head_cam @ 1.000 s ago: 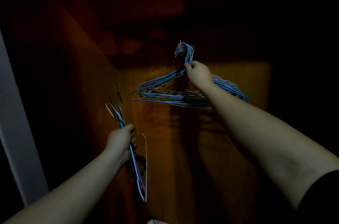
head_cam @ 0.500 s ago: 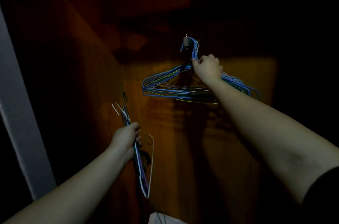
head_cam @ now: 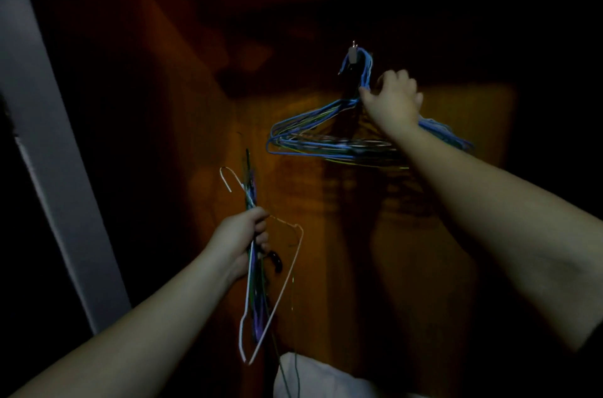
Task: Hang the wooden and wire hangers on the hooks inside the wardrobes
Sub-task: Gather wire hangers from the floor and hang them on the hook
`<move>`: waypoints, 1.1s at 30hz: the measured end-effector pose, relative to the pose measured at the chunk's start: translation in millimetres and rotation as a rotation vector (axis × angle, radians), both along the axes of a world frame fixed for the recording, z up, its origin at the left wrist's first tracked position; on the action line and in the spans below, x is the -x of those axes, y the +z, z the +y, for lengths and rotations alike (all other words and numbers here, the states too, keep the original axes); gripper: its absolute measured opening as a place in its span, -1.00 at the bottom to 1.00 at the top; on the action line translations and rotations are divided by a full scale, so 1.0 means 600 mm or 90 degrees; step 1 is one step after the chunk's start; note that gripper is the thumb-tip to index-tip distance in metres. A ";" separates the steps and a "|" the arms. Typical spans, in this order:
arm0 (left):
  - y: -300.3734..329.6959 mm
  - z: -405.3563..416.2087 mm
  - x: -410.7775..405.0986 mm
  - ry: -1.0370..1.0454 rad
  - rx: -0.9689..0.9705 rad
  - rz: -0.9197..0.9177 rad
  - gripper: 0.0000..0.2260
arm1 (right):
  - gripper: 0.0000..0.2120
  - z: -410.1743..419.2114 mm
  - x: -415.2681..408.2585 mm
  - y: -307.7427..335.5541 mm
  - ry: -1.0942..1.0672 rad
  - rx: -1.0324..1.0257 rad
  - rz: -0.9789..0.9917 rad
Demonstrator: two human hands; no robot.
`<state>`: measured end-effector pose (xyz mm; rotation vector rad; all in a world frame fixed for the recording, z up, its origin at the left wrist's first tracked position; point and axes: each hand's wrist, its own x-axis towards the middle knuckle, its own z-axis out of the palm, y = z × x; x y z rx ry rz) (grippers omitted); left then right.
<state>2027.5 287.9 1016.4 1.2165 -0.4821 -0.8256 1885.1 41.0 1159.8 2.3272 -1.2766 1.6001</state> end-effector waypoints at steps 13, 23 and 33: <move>-0.068 0.106 0.017 -0.085 0.000 0.018 -0.62 | -0.87 0.267 -0.020 -0.320 0.481 -0.377 0.072; -0.118 0.141 0.018 -0.114 0.043 0.088 -0.55 | -0.87 0.318 0.010 -0.451 0.330 -0.487 -0.118; -0.136 0.149 0.035 -0.178 0.037 0.073 -0.58 | -0.75 0.340 0.019 -0.458 0.340 -0.437 -0.030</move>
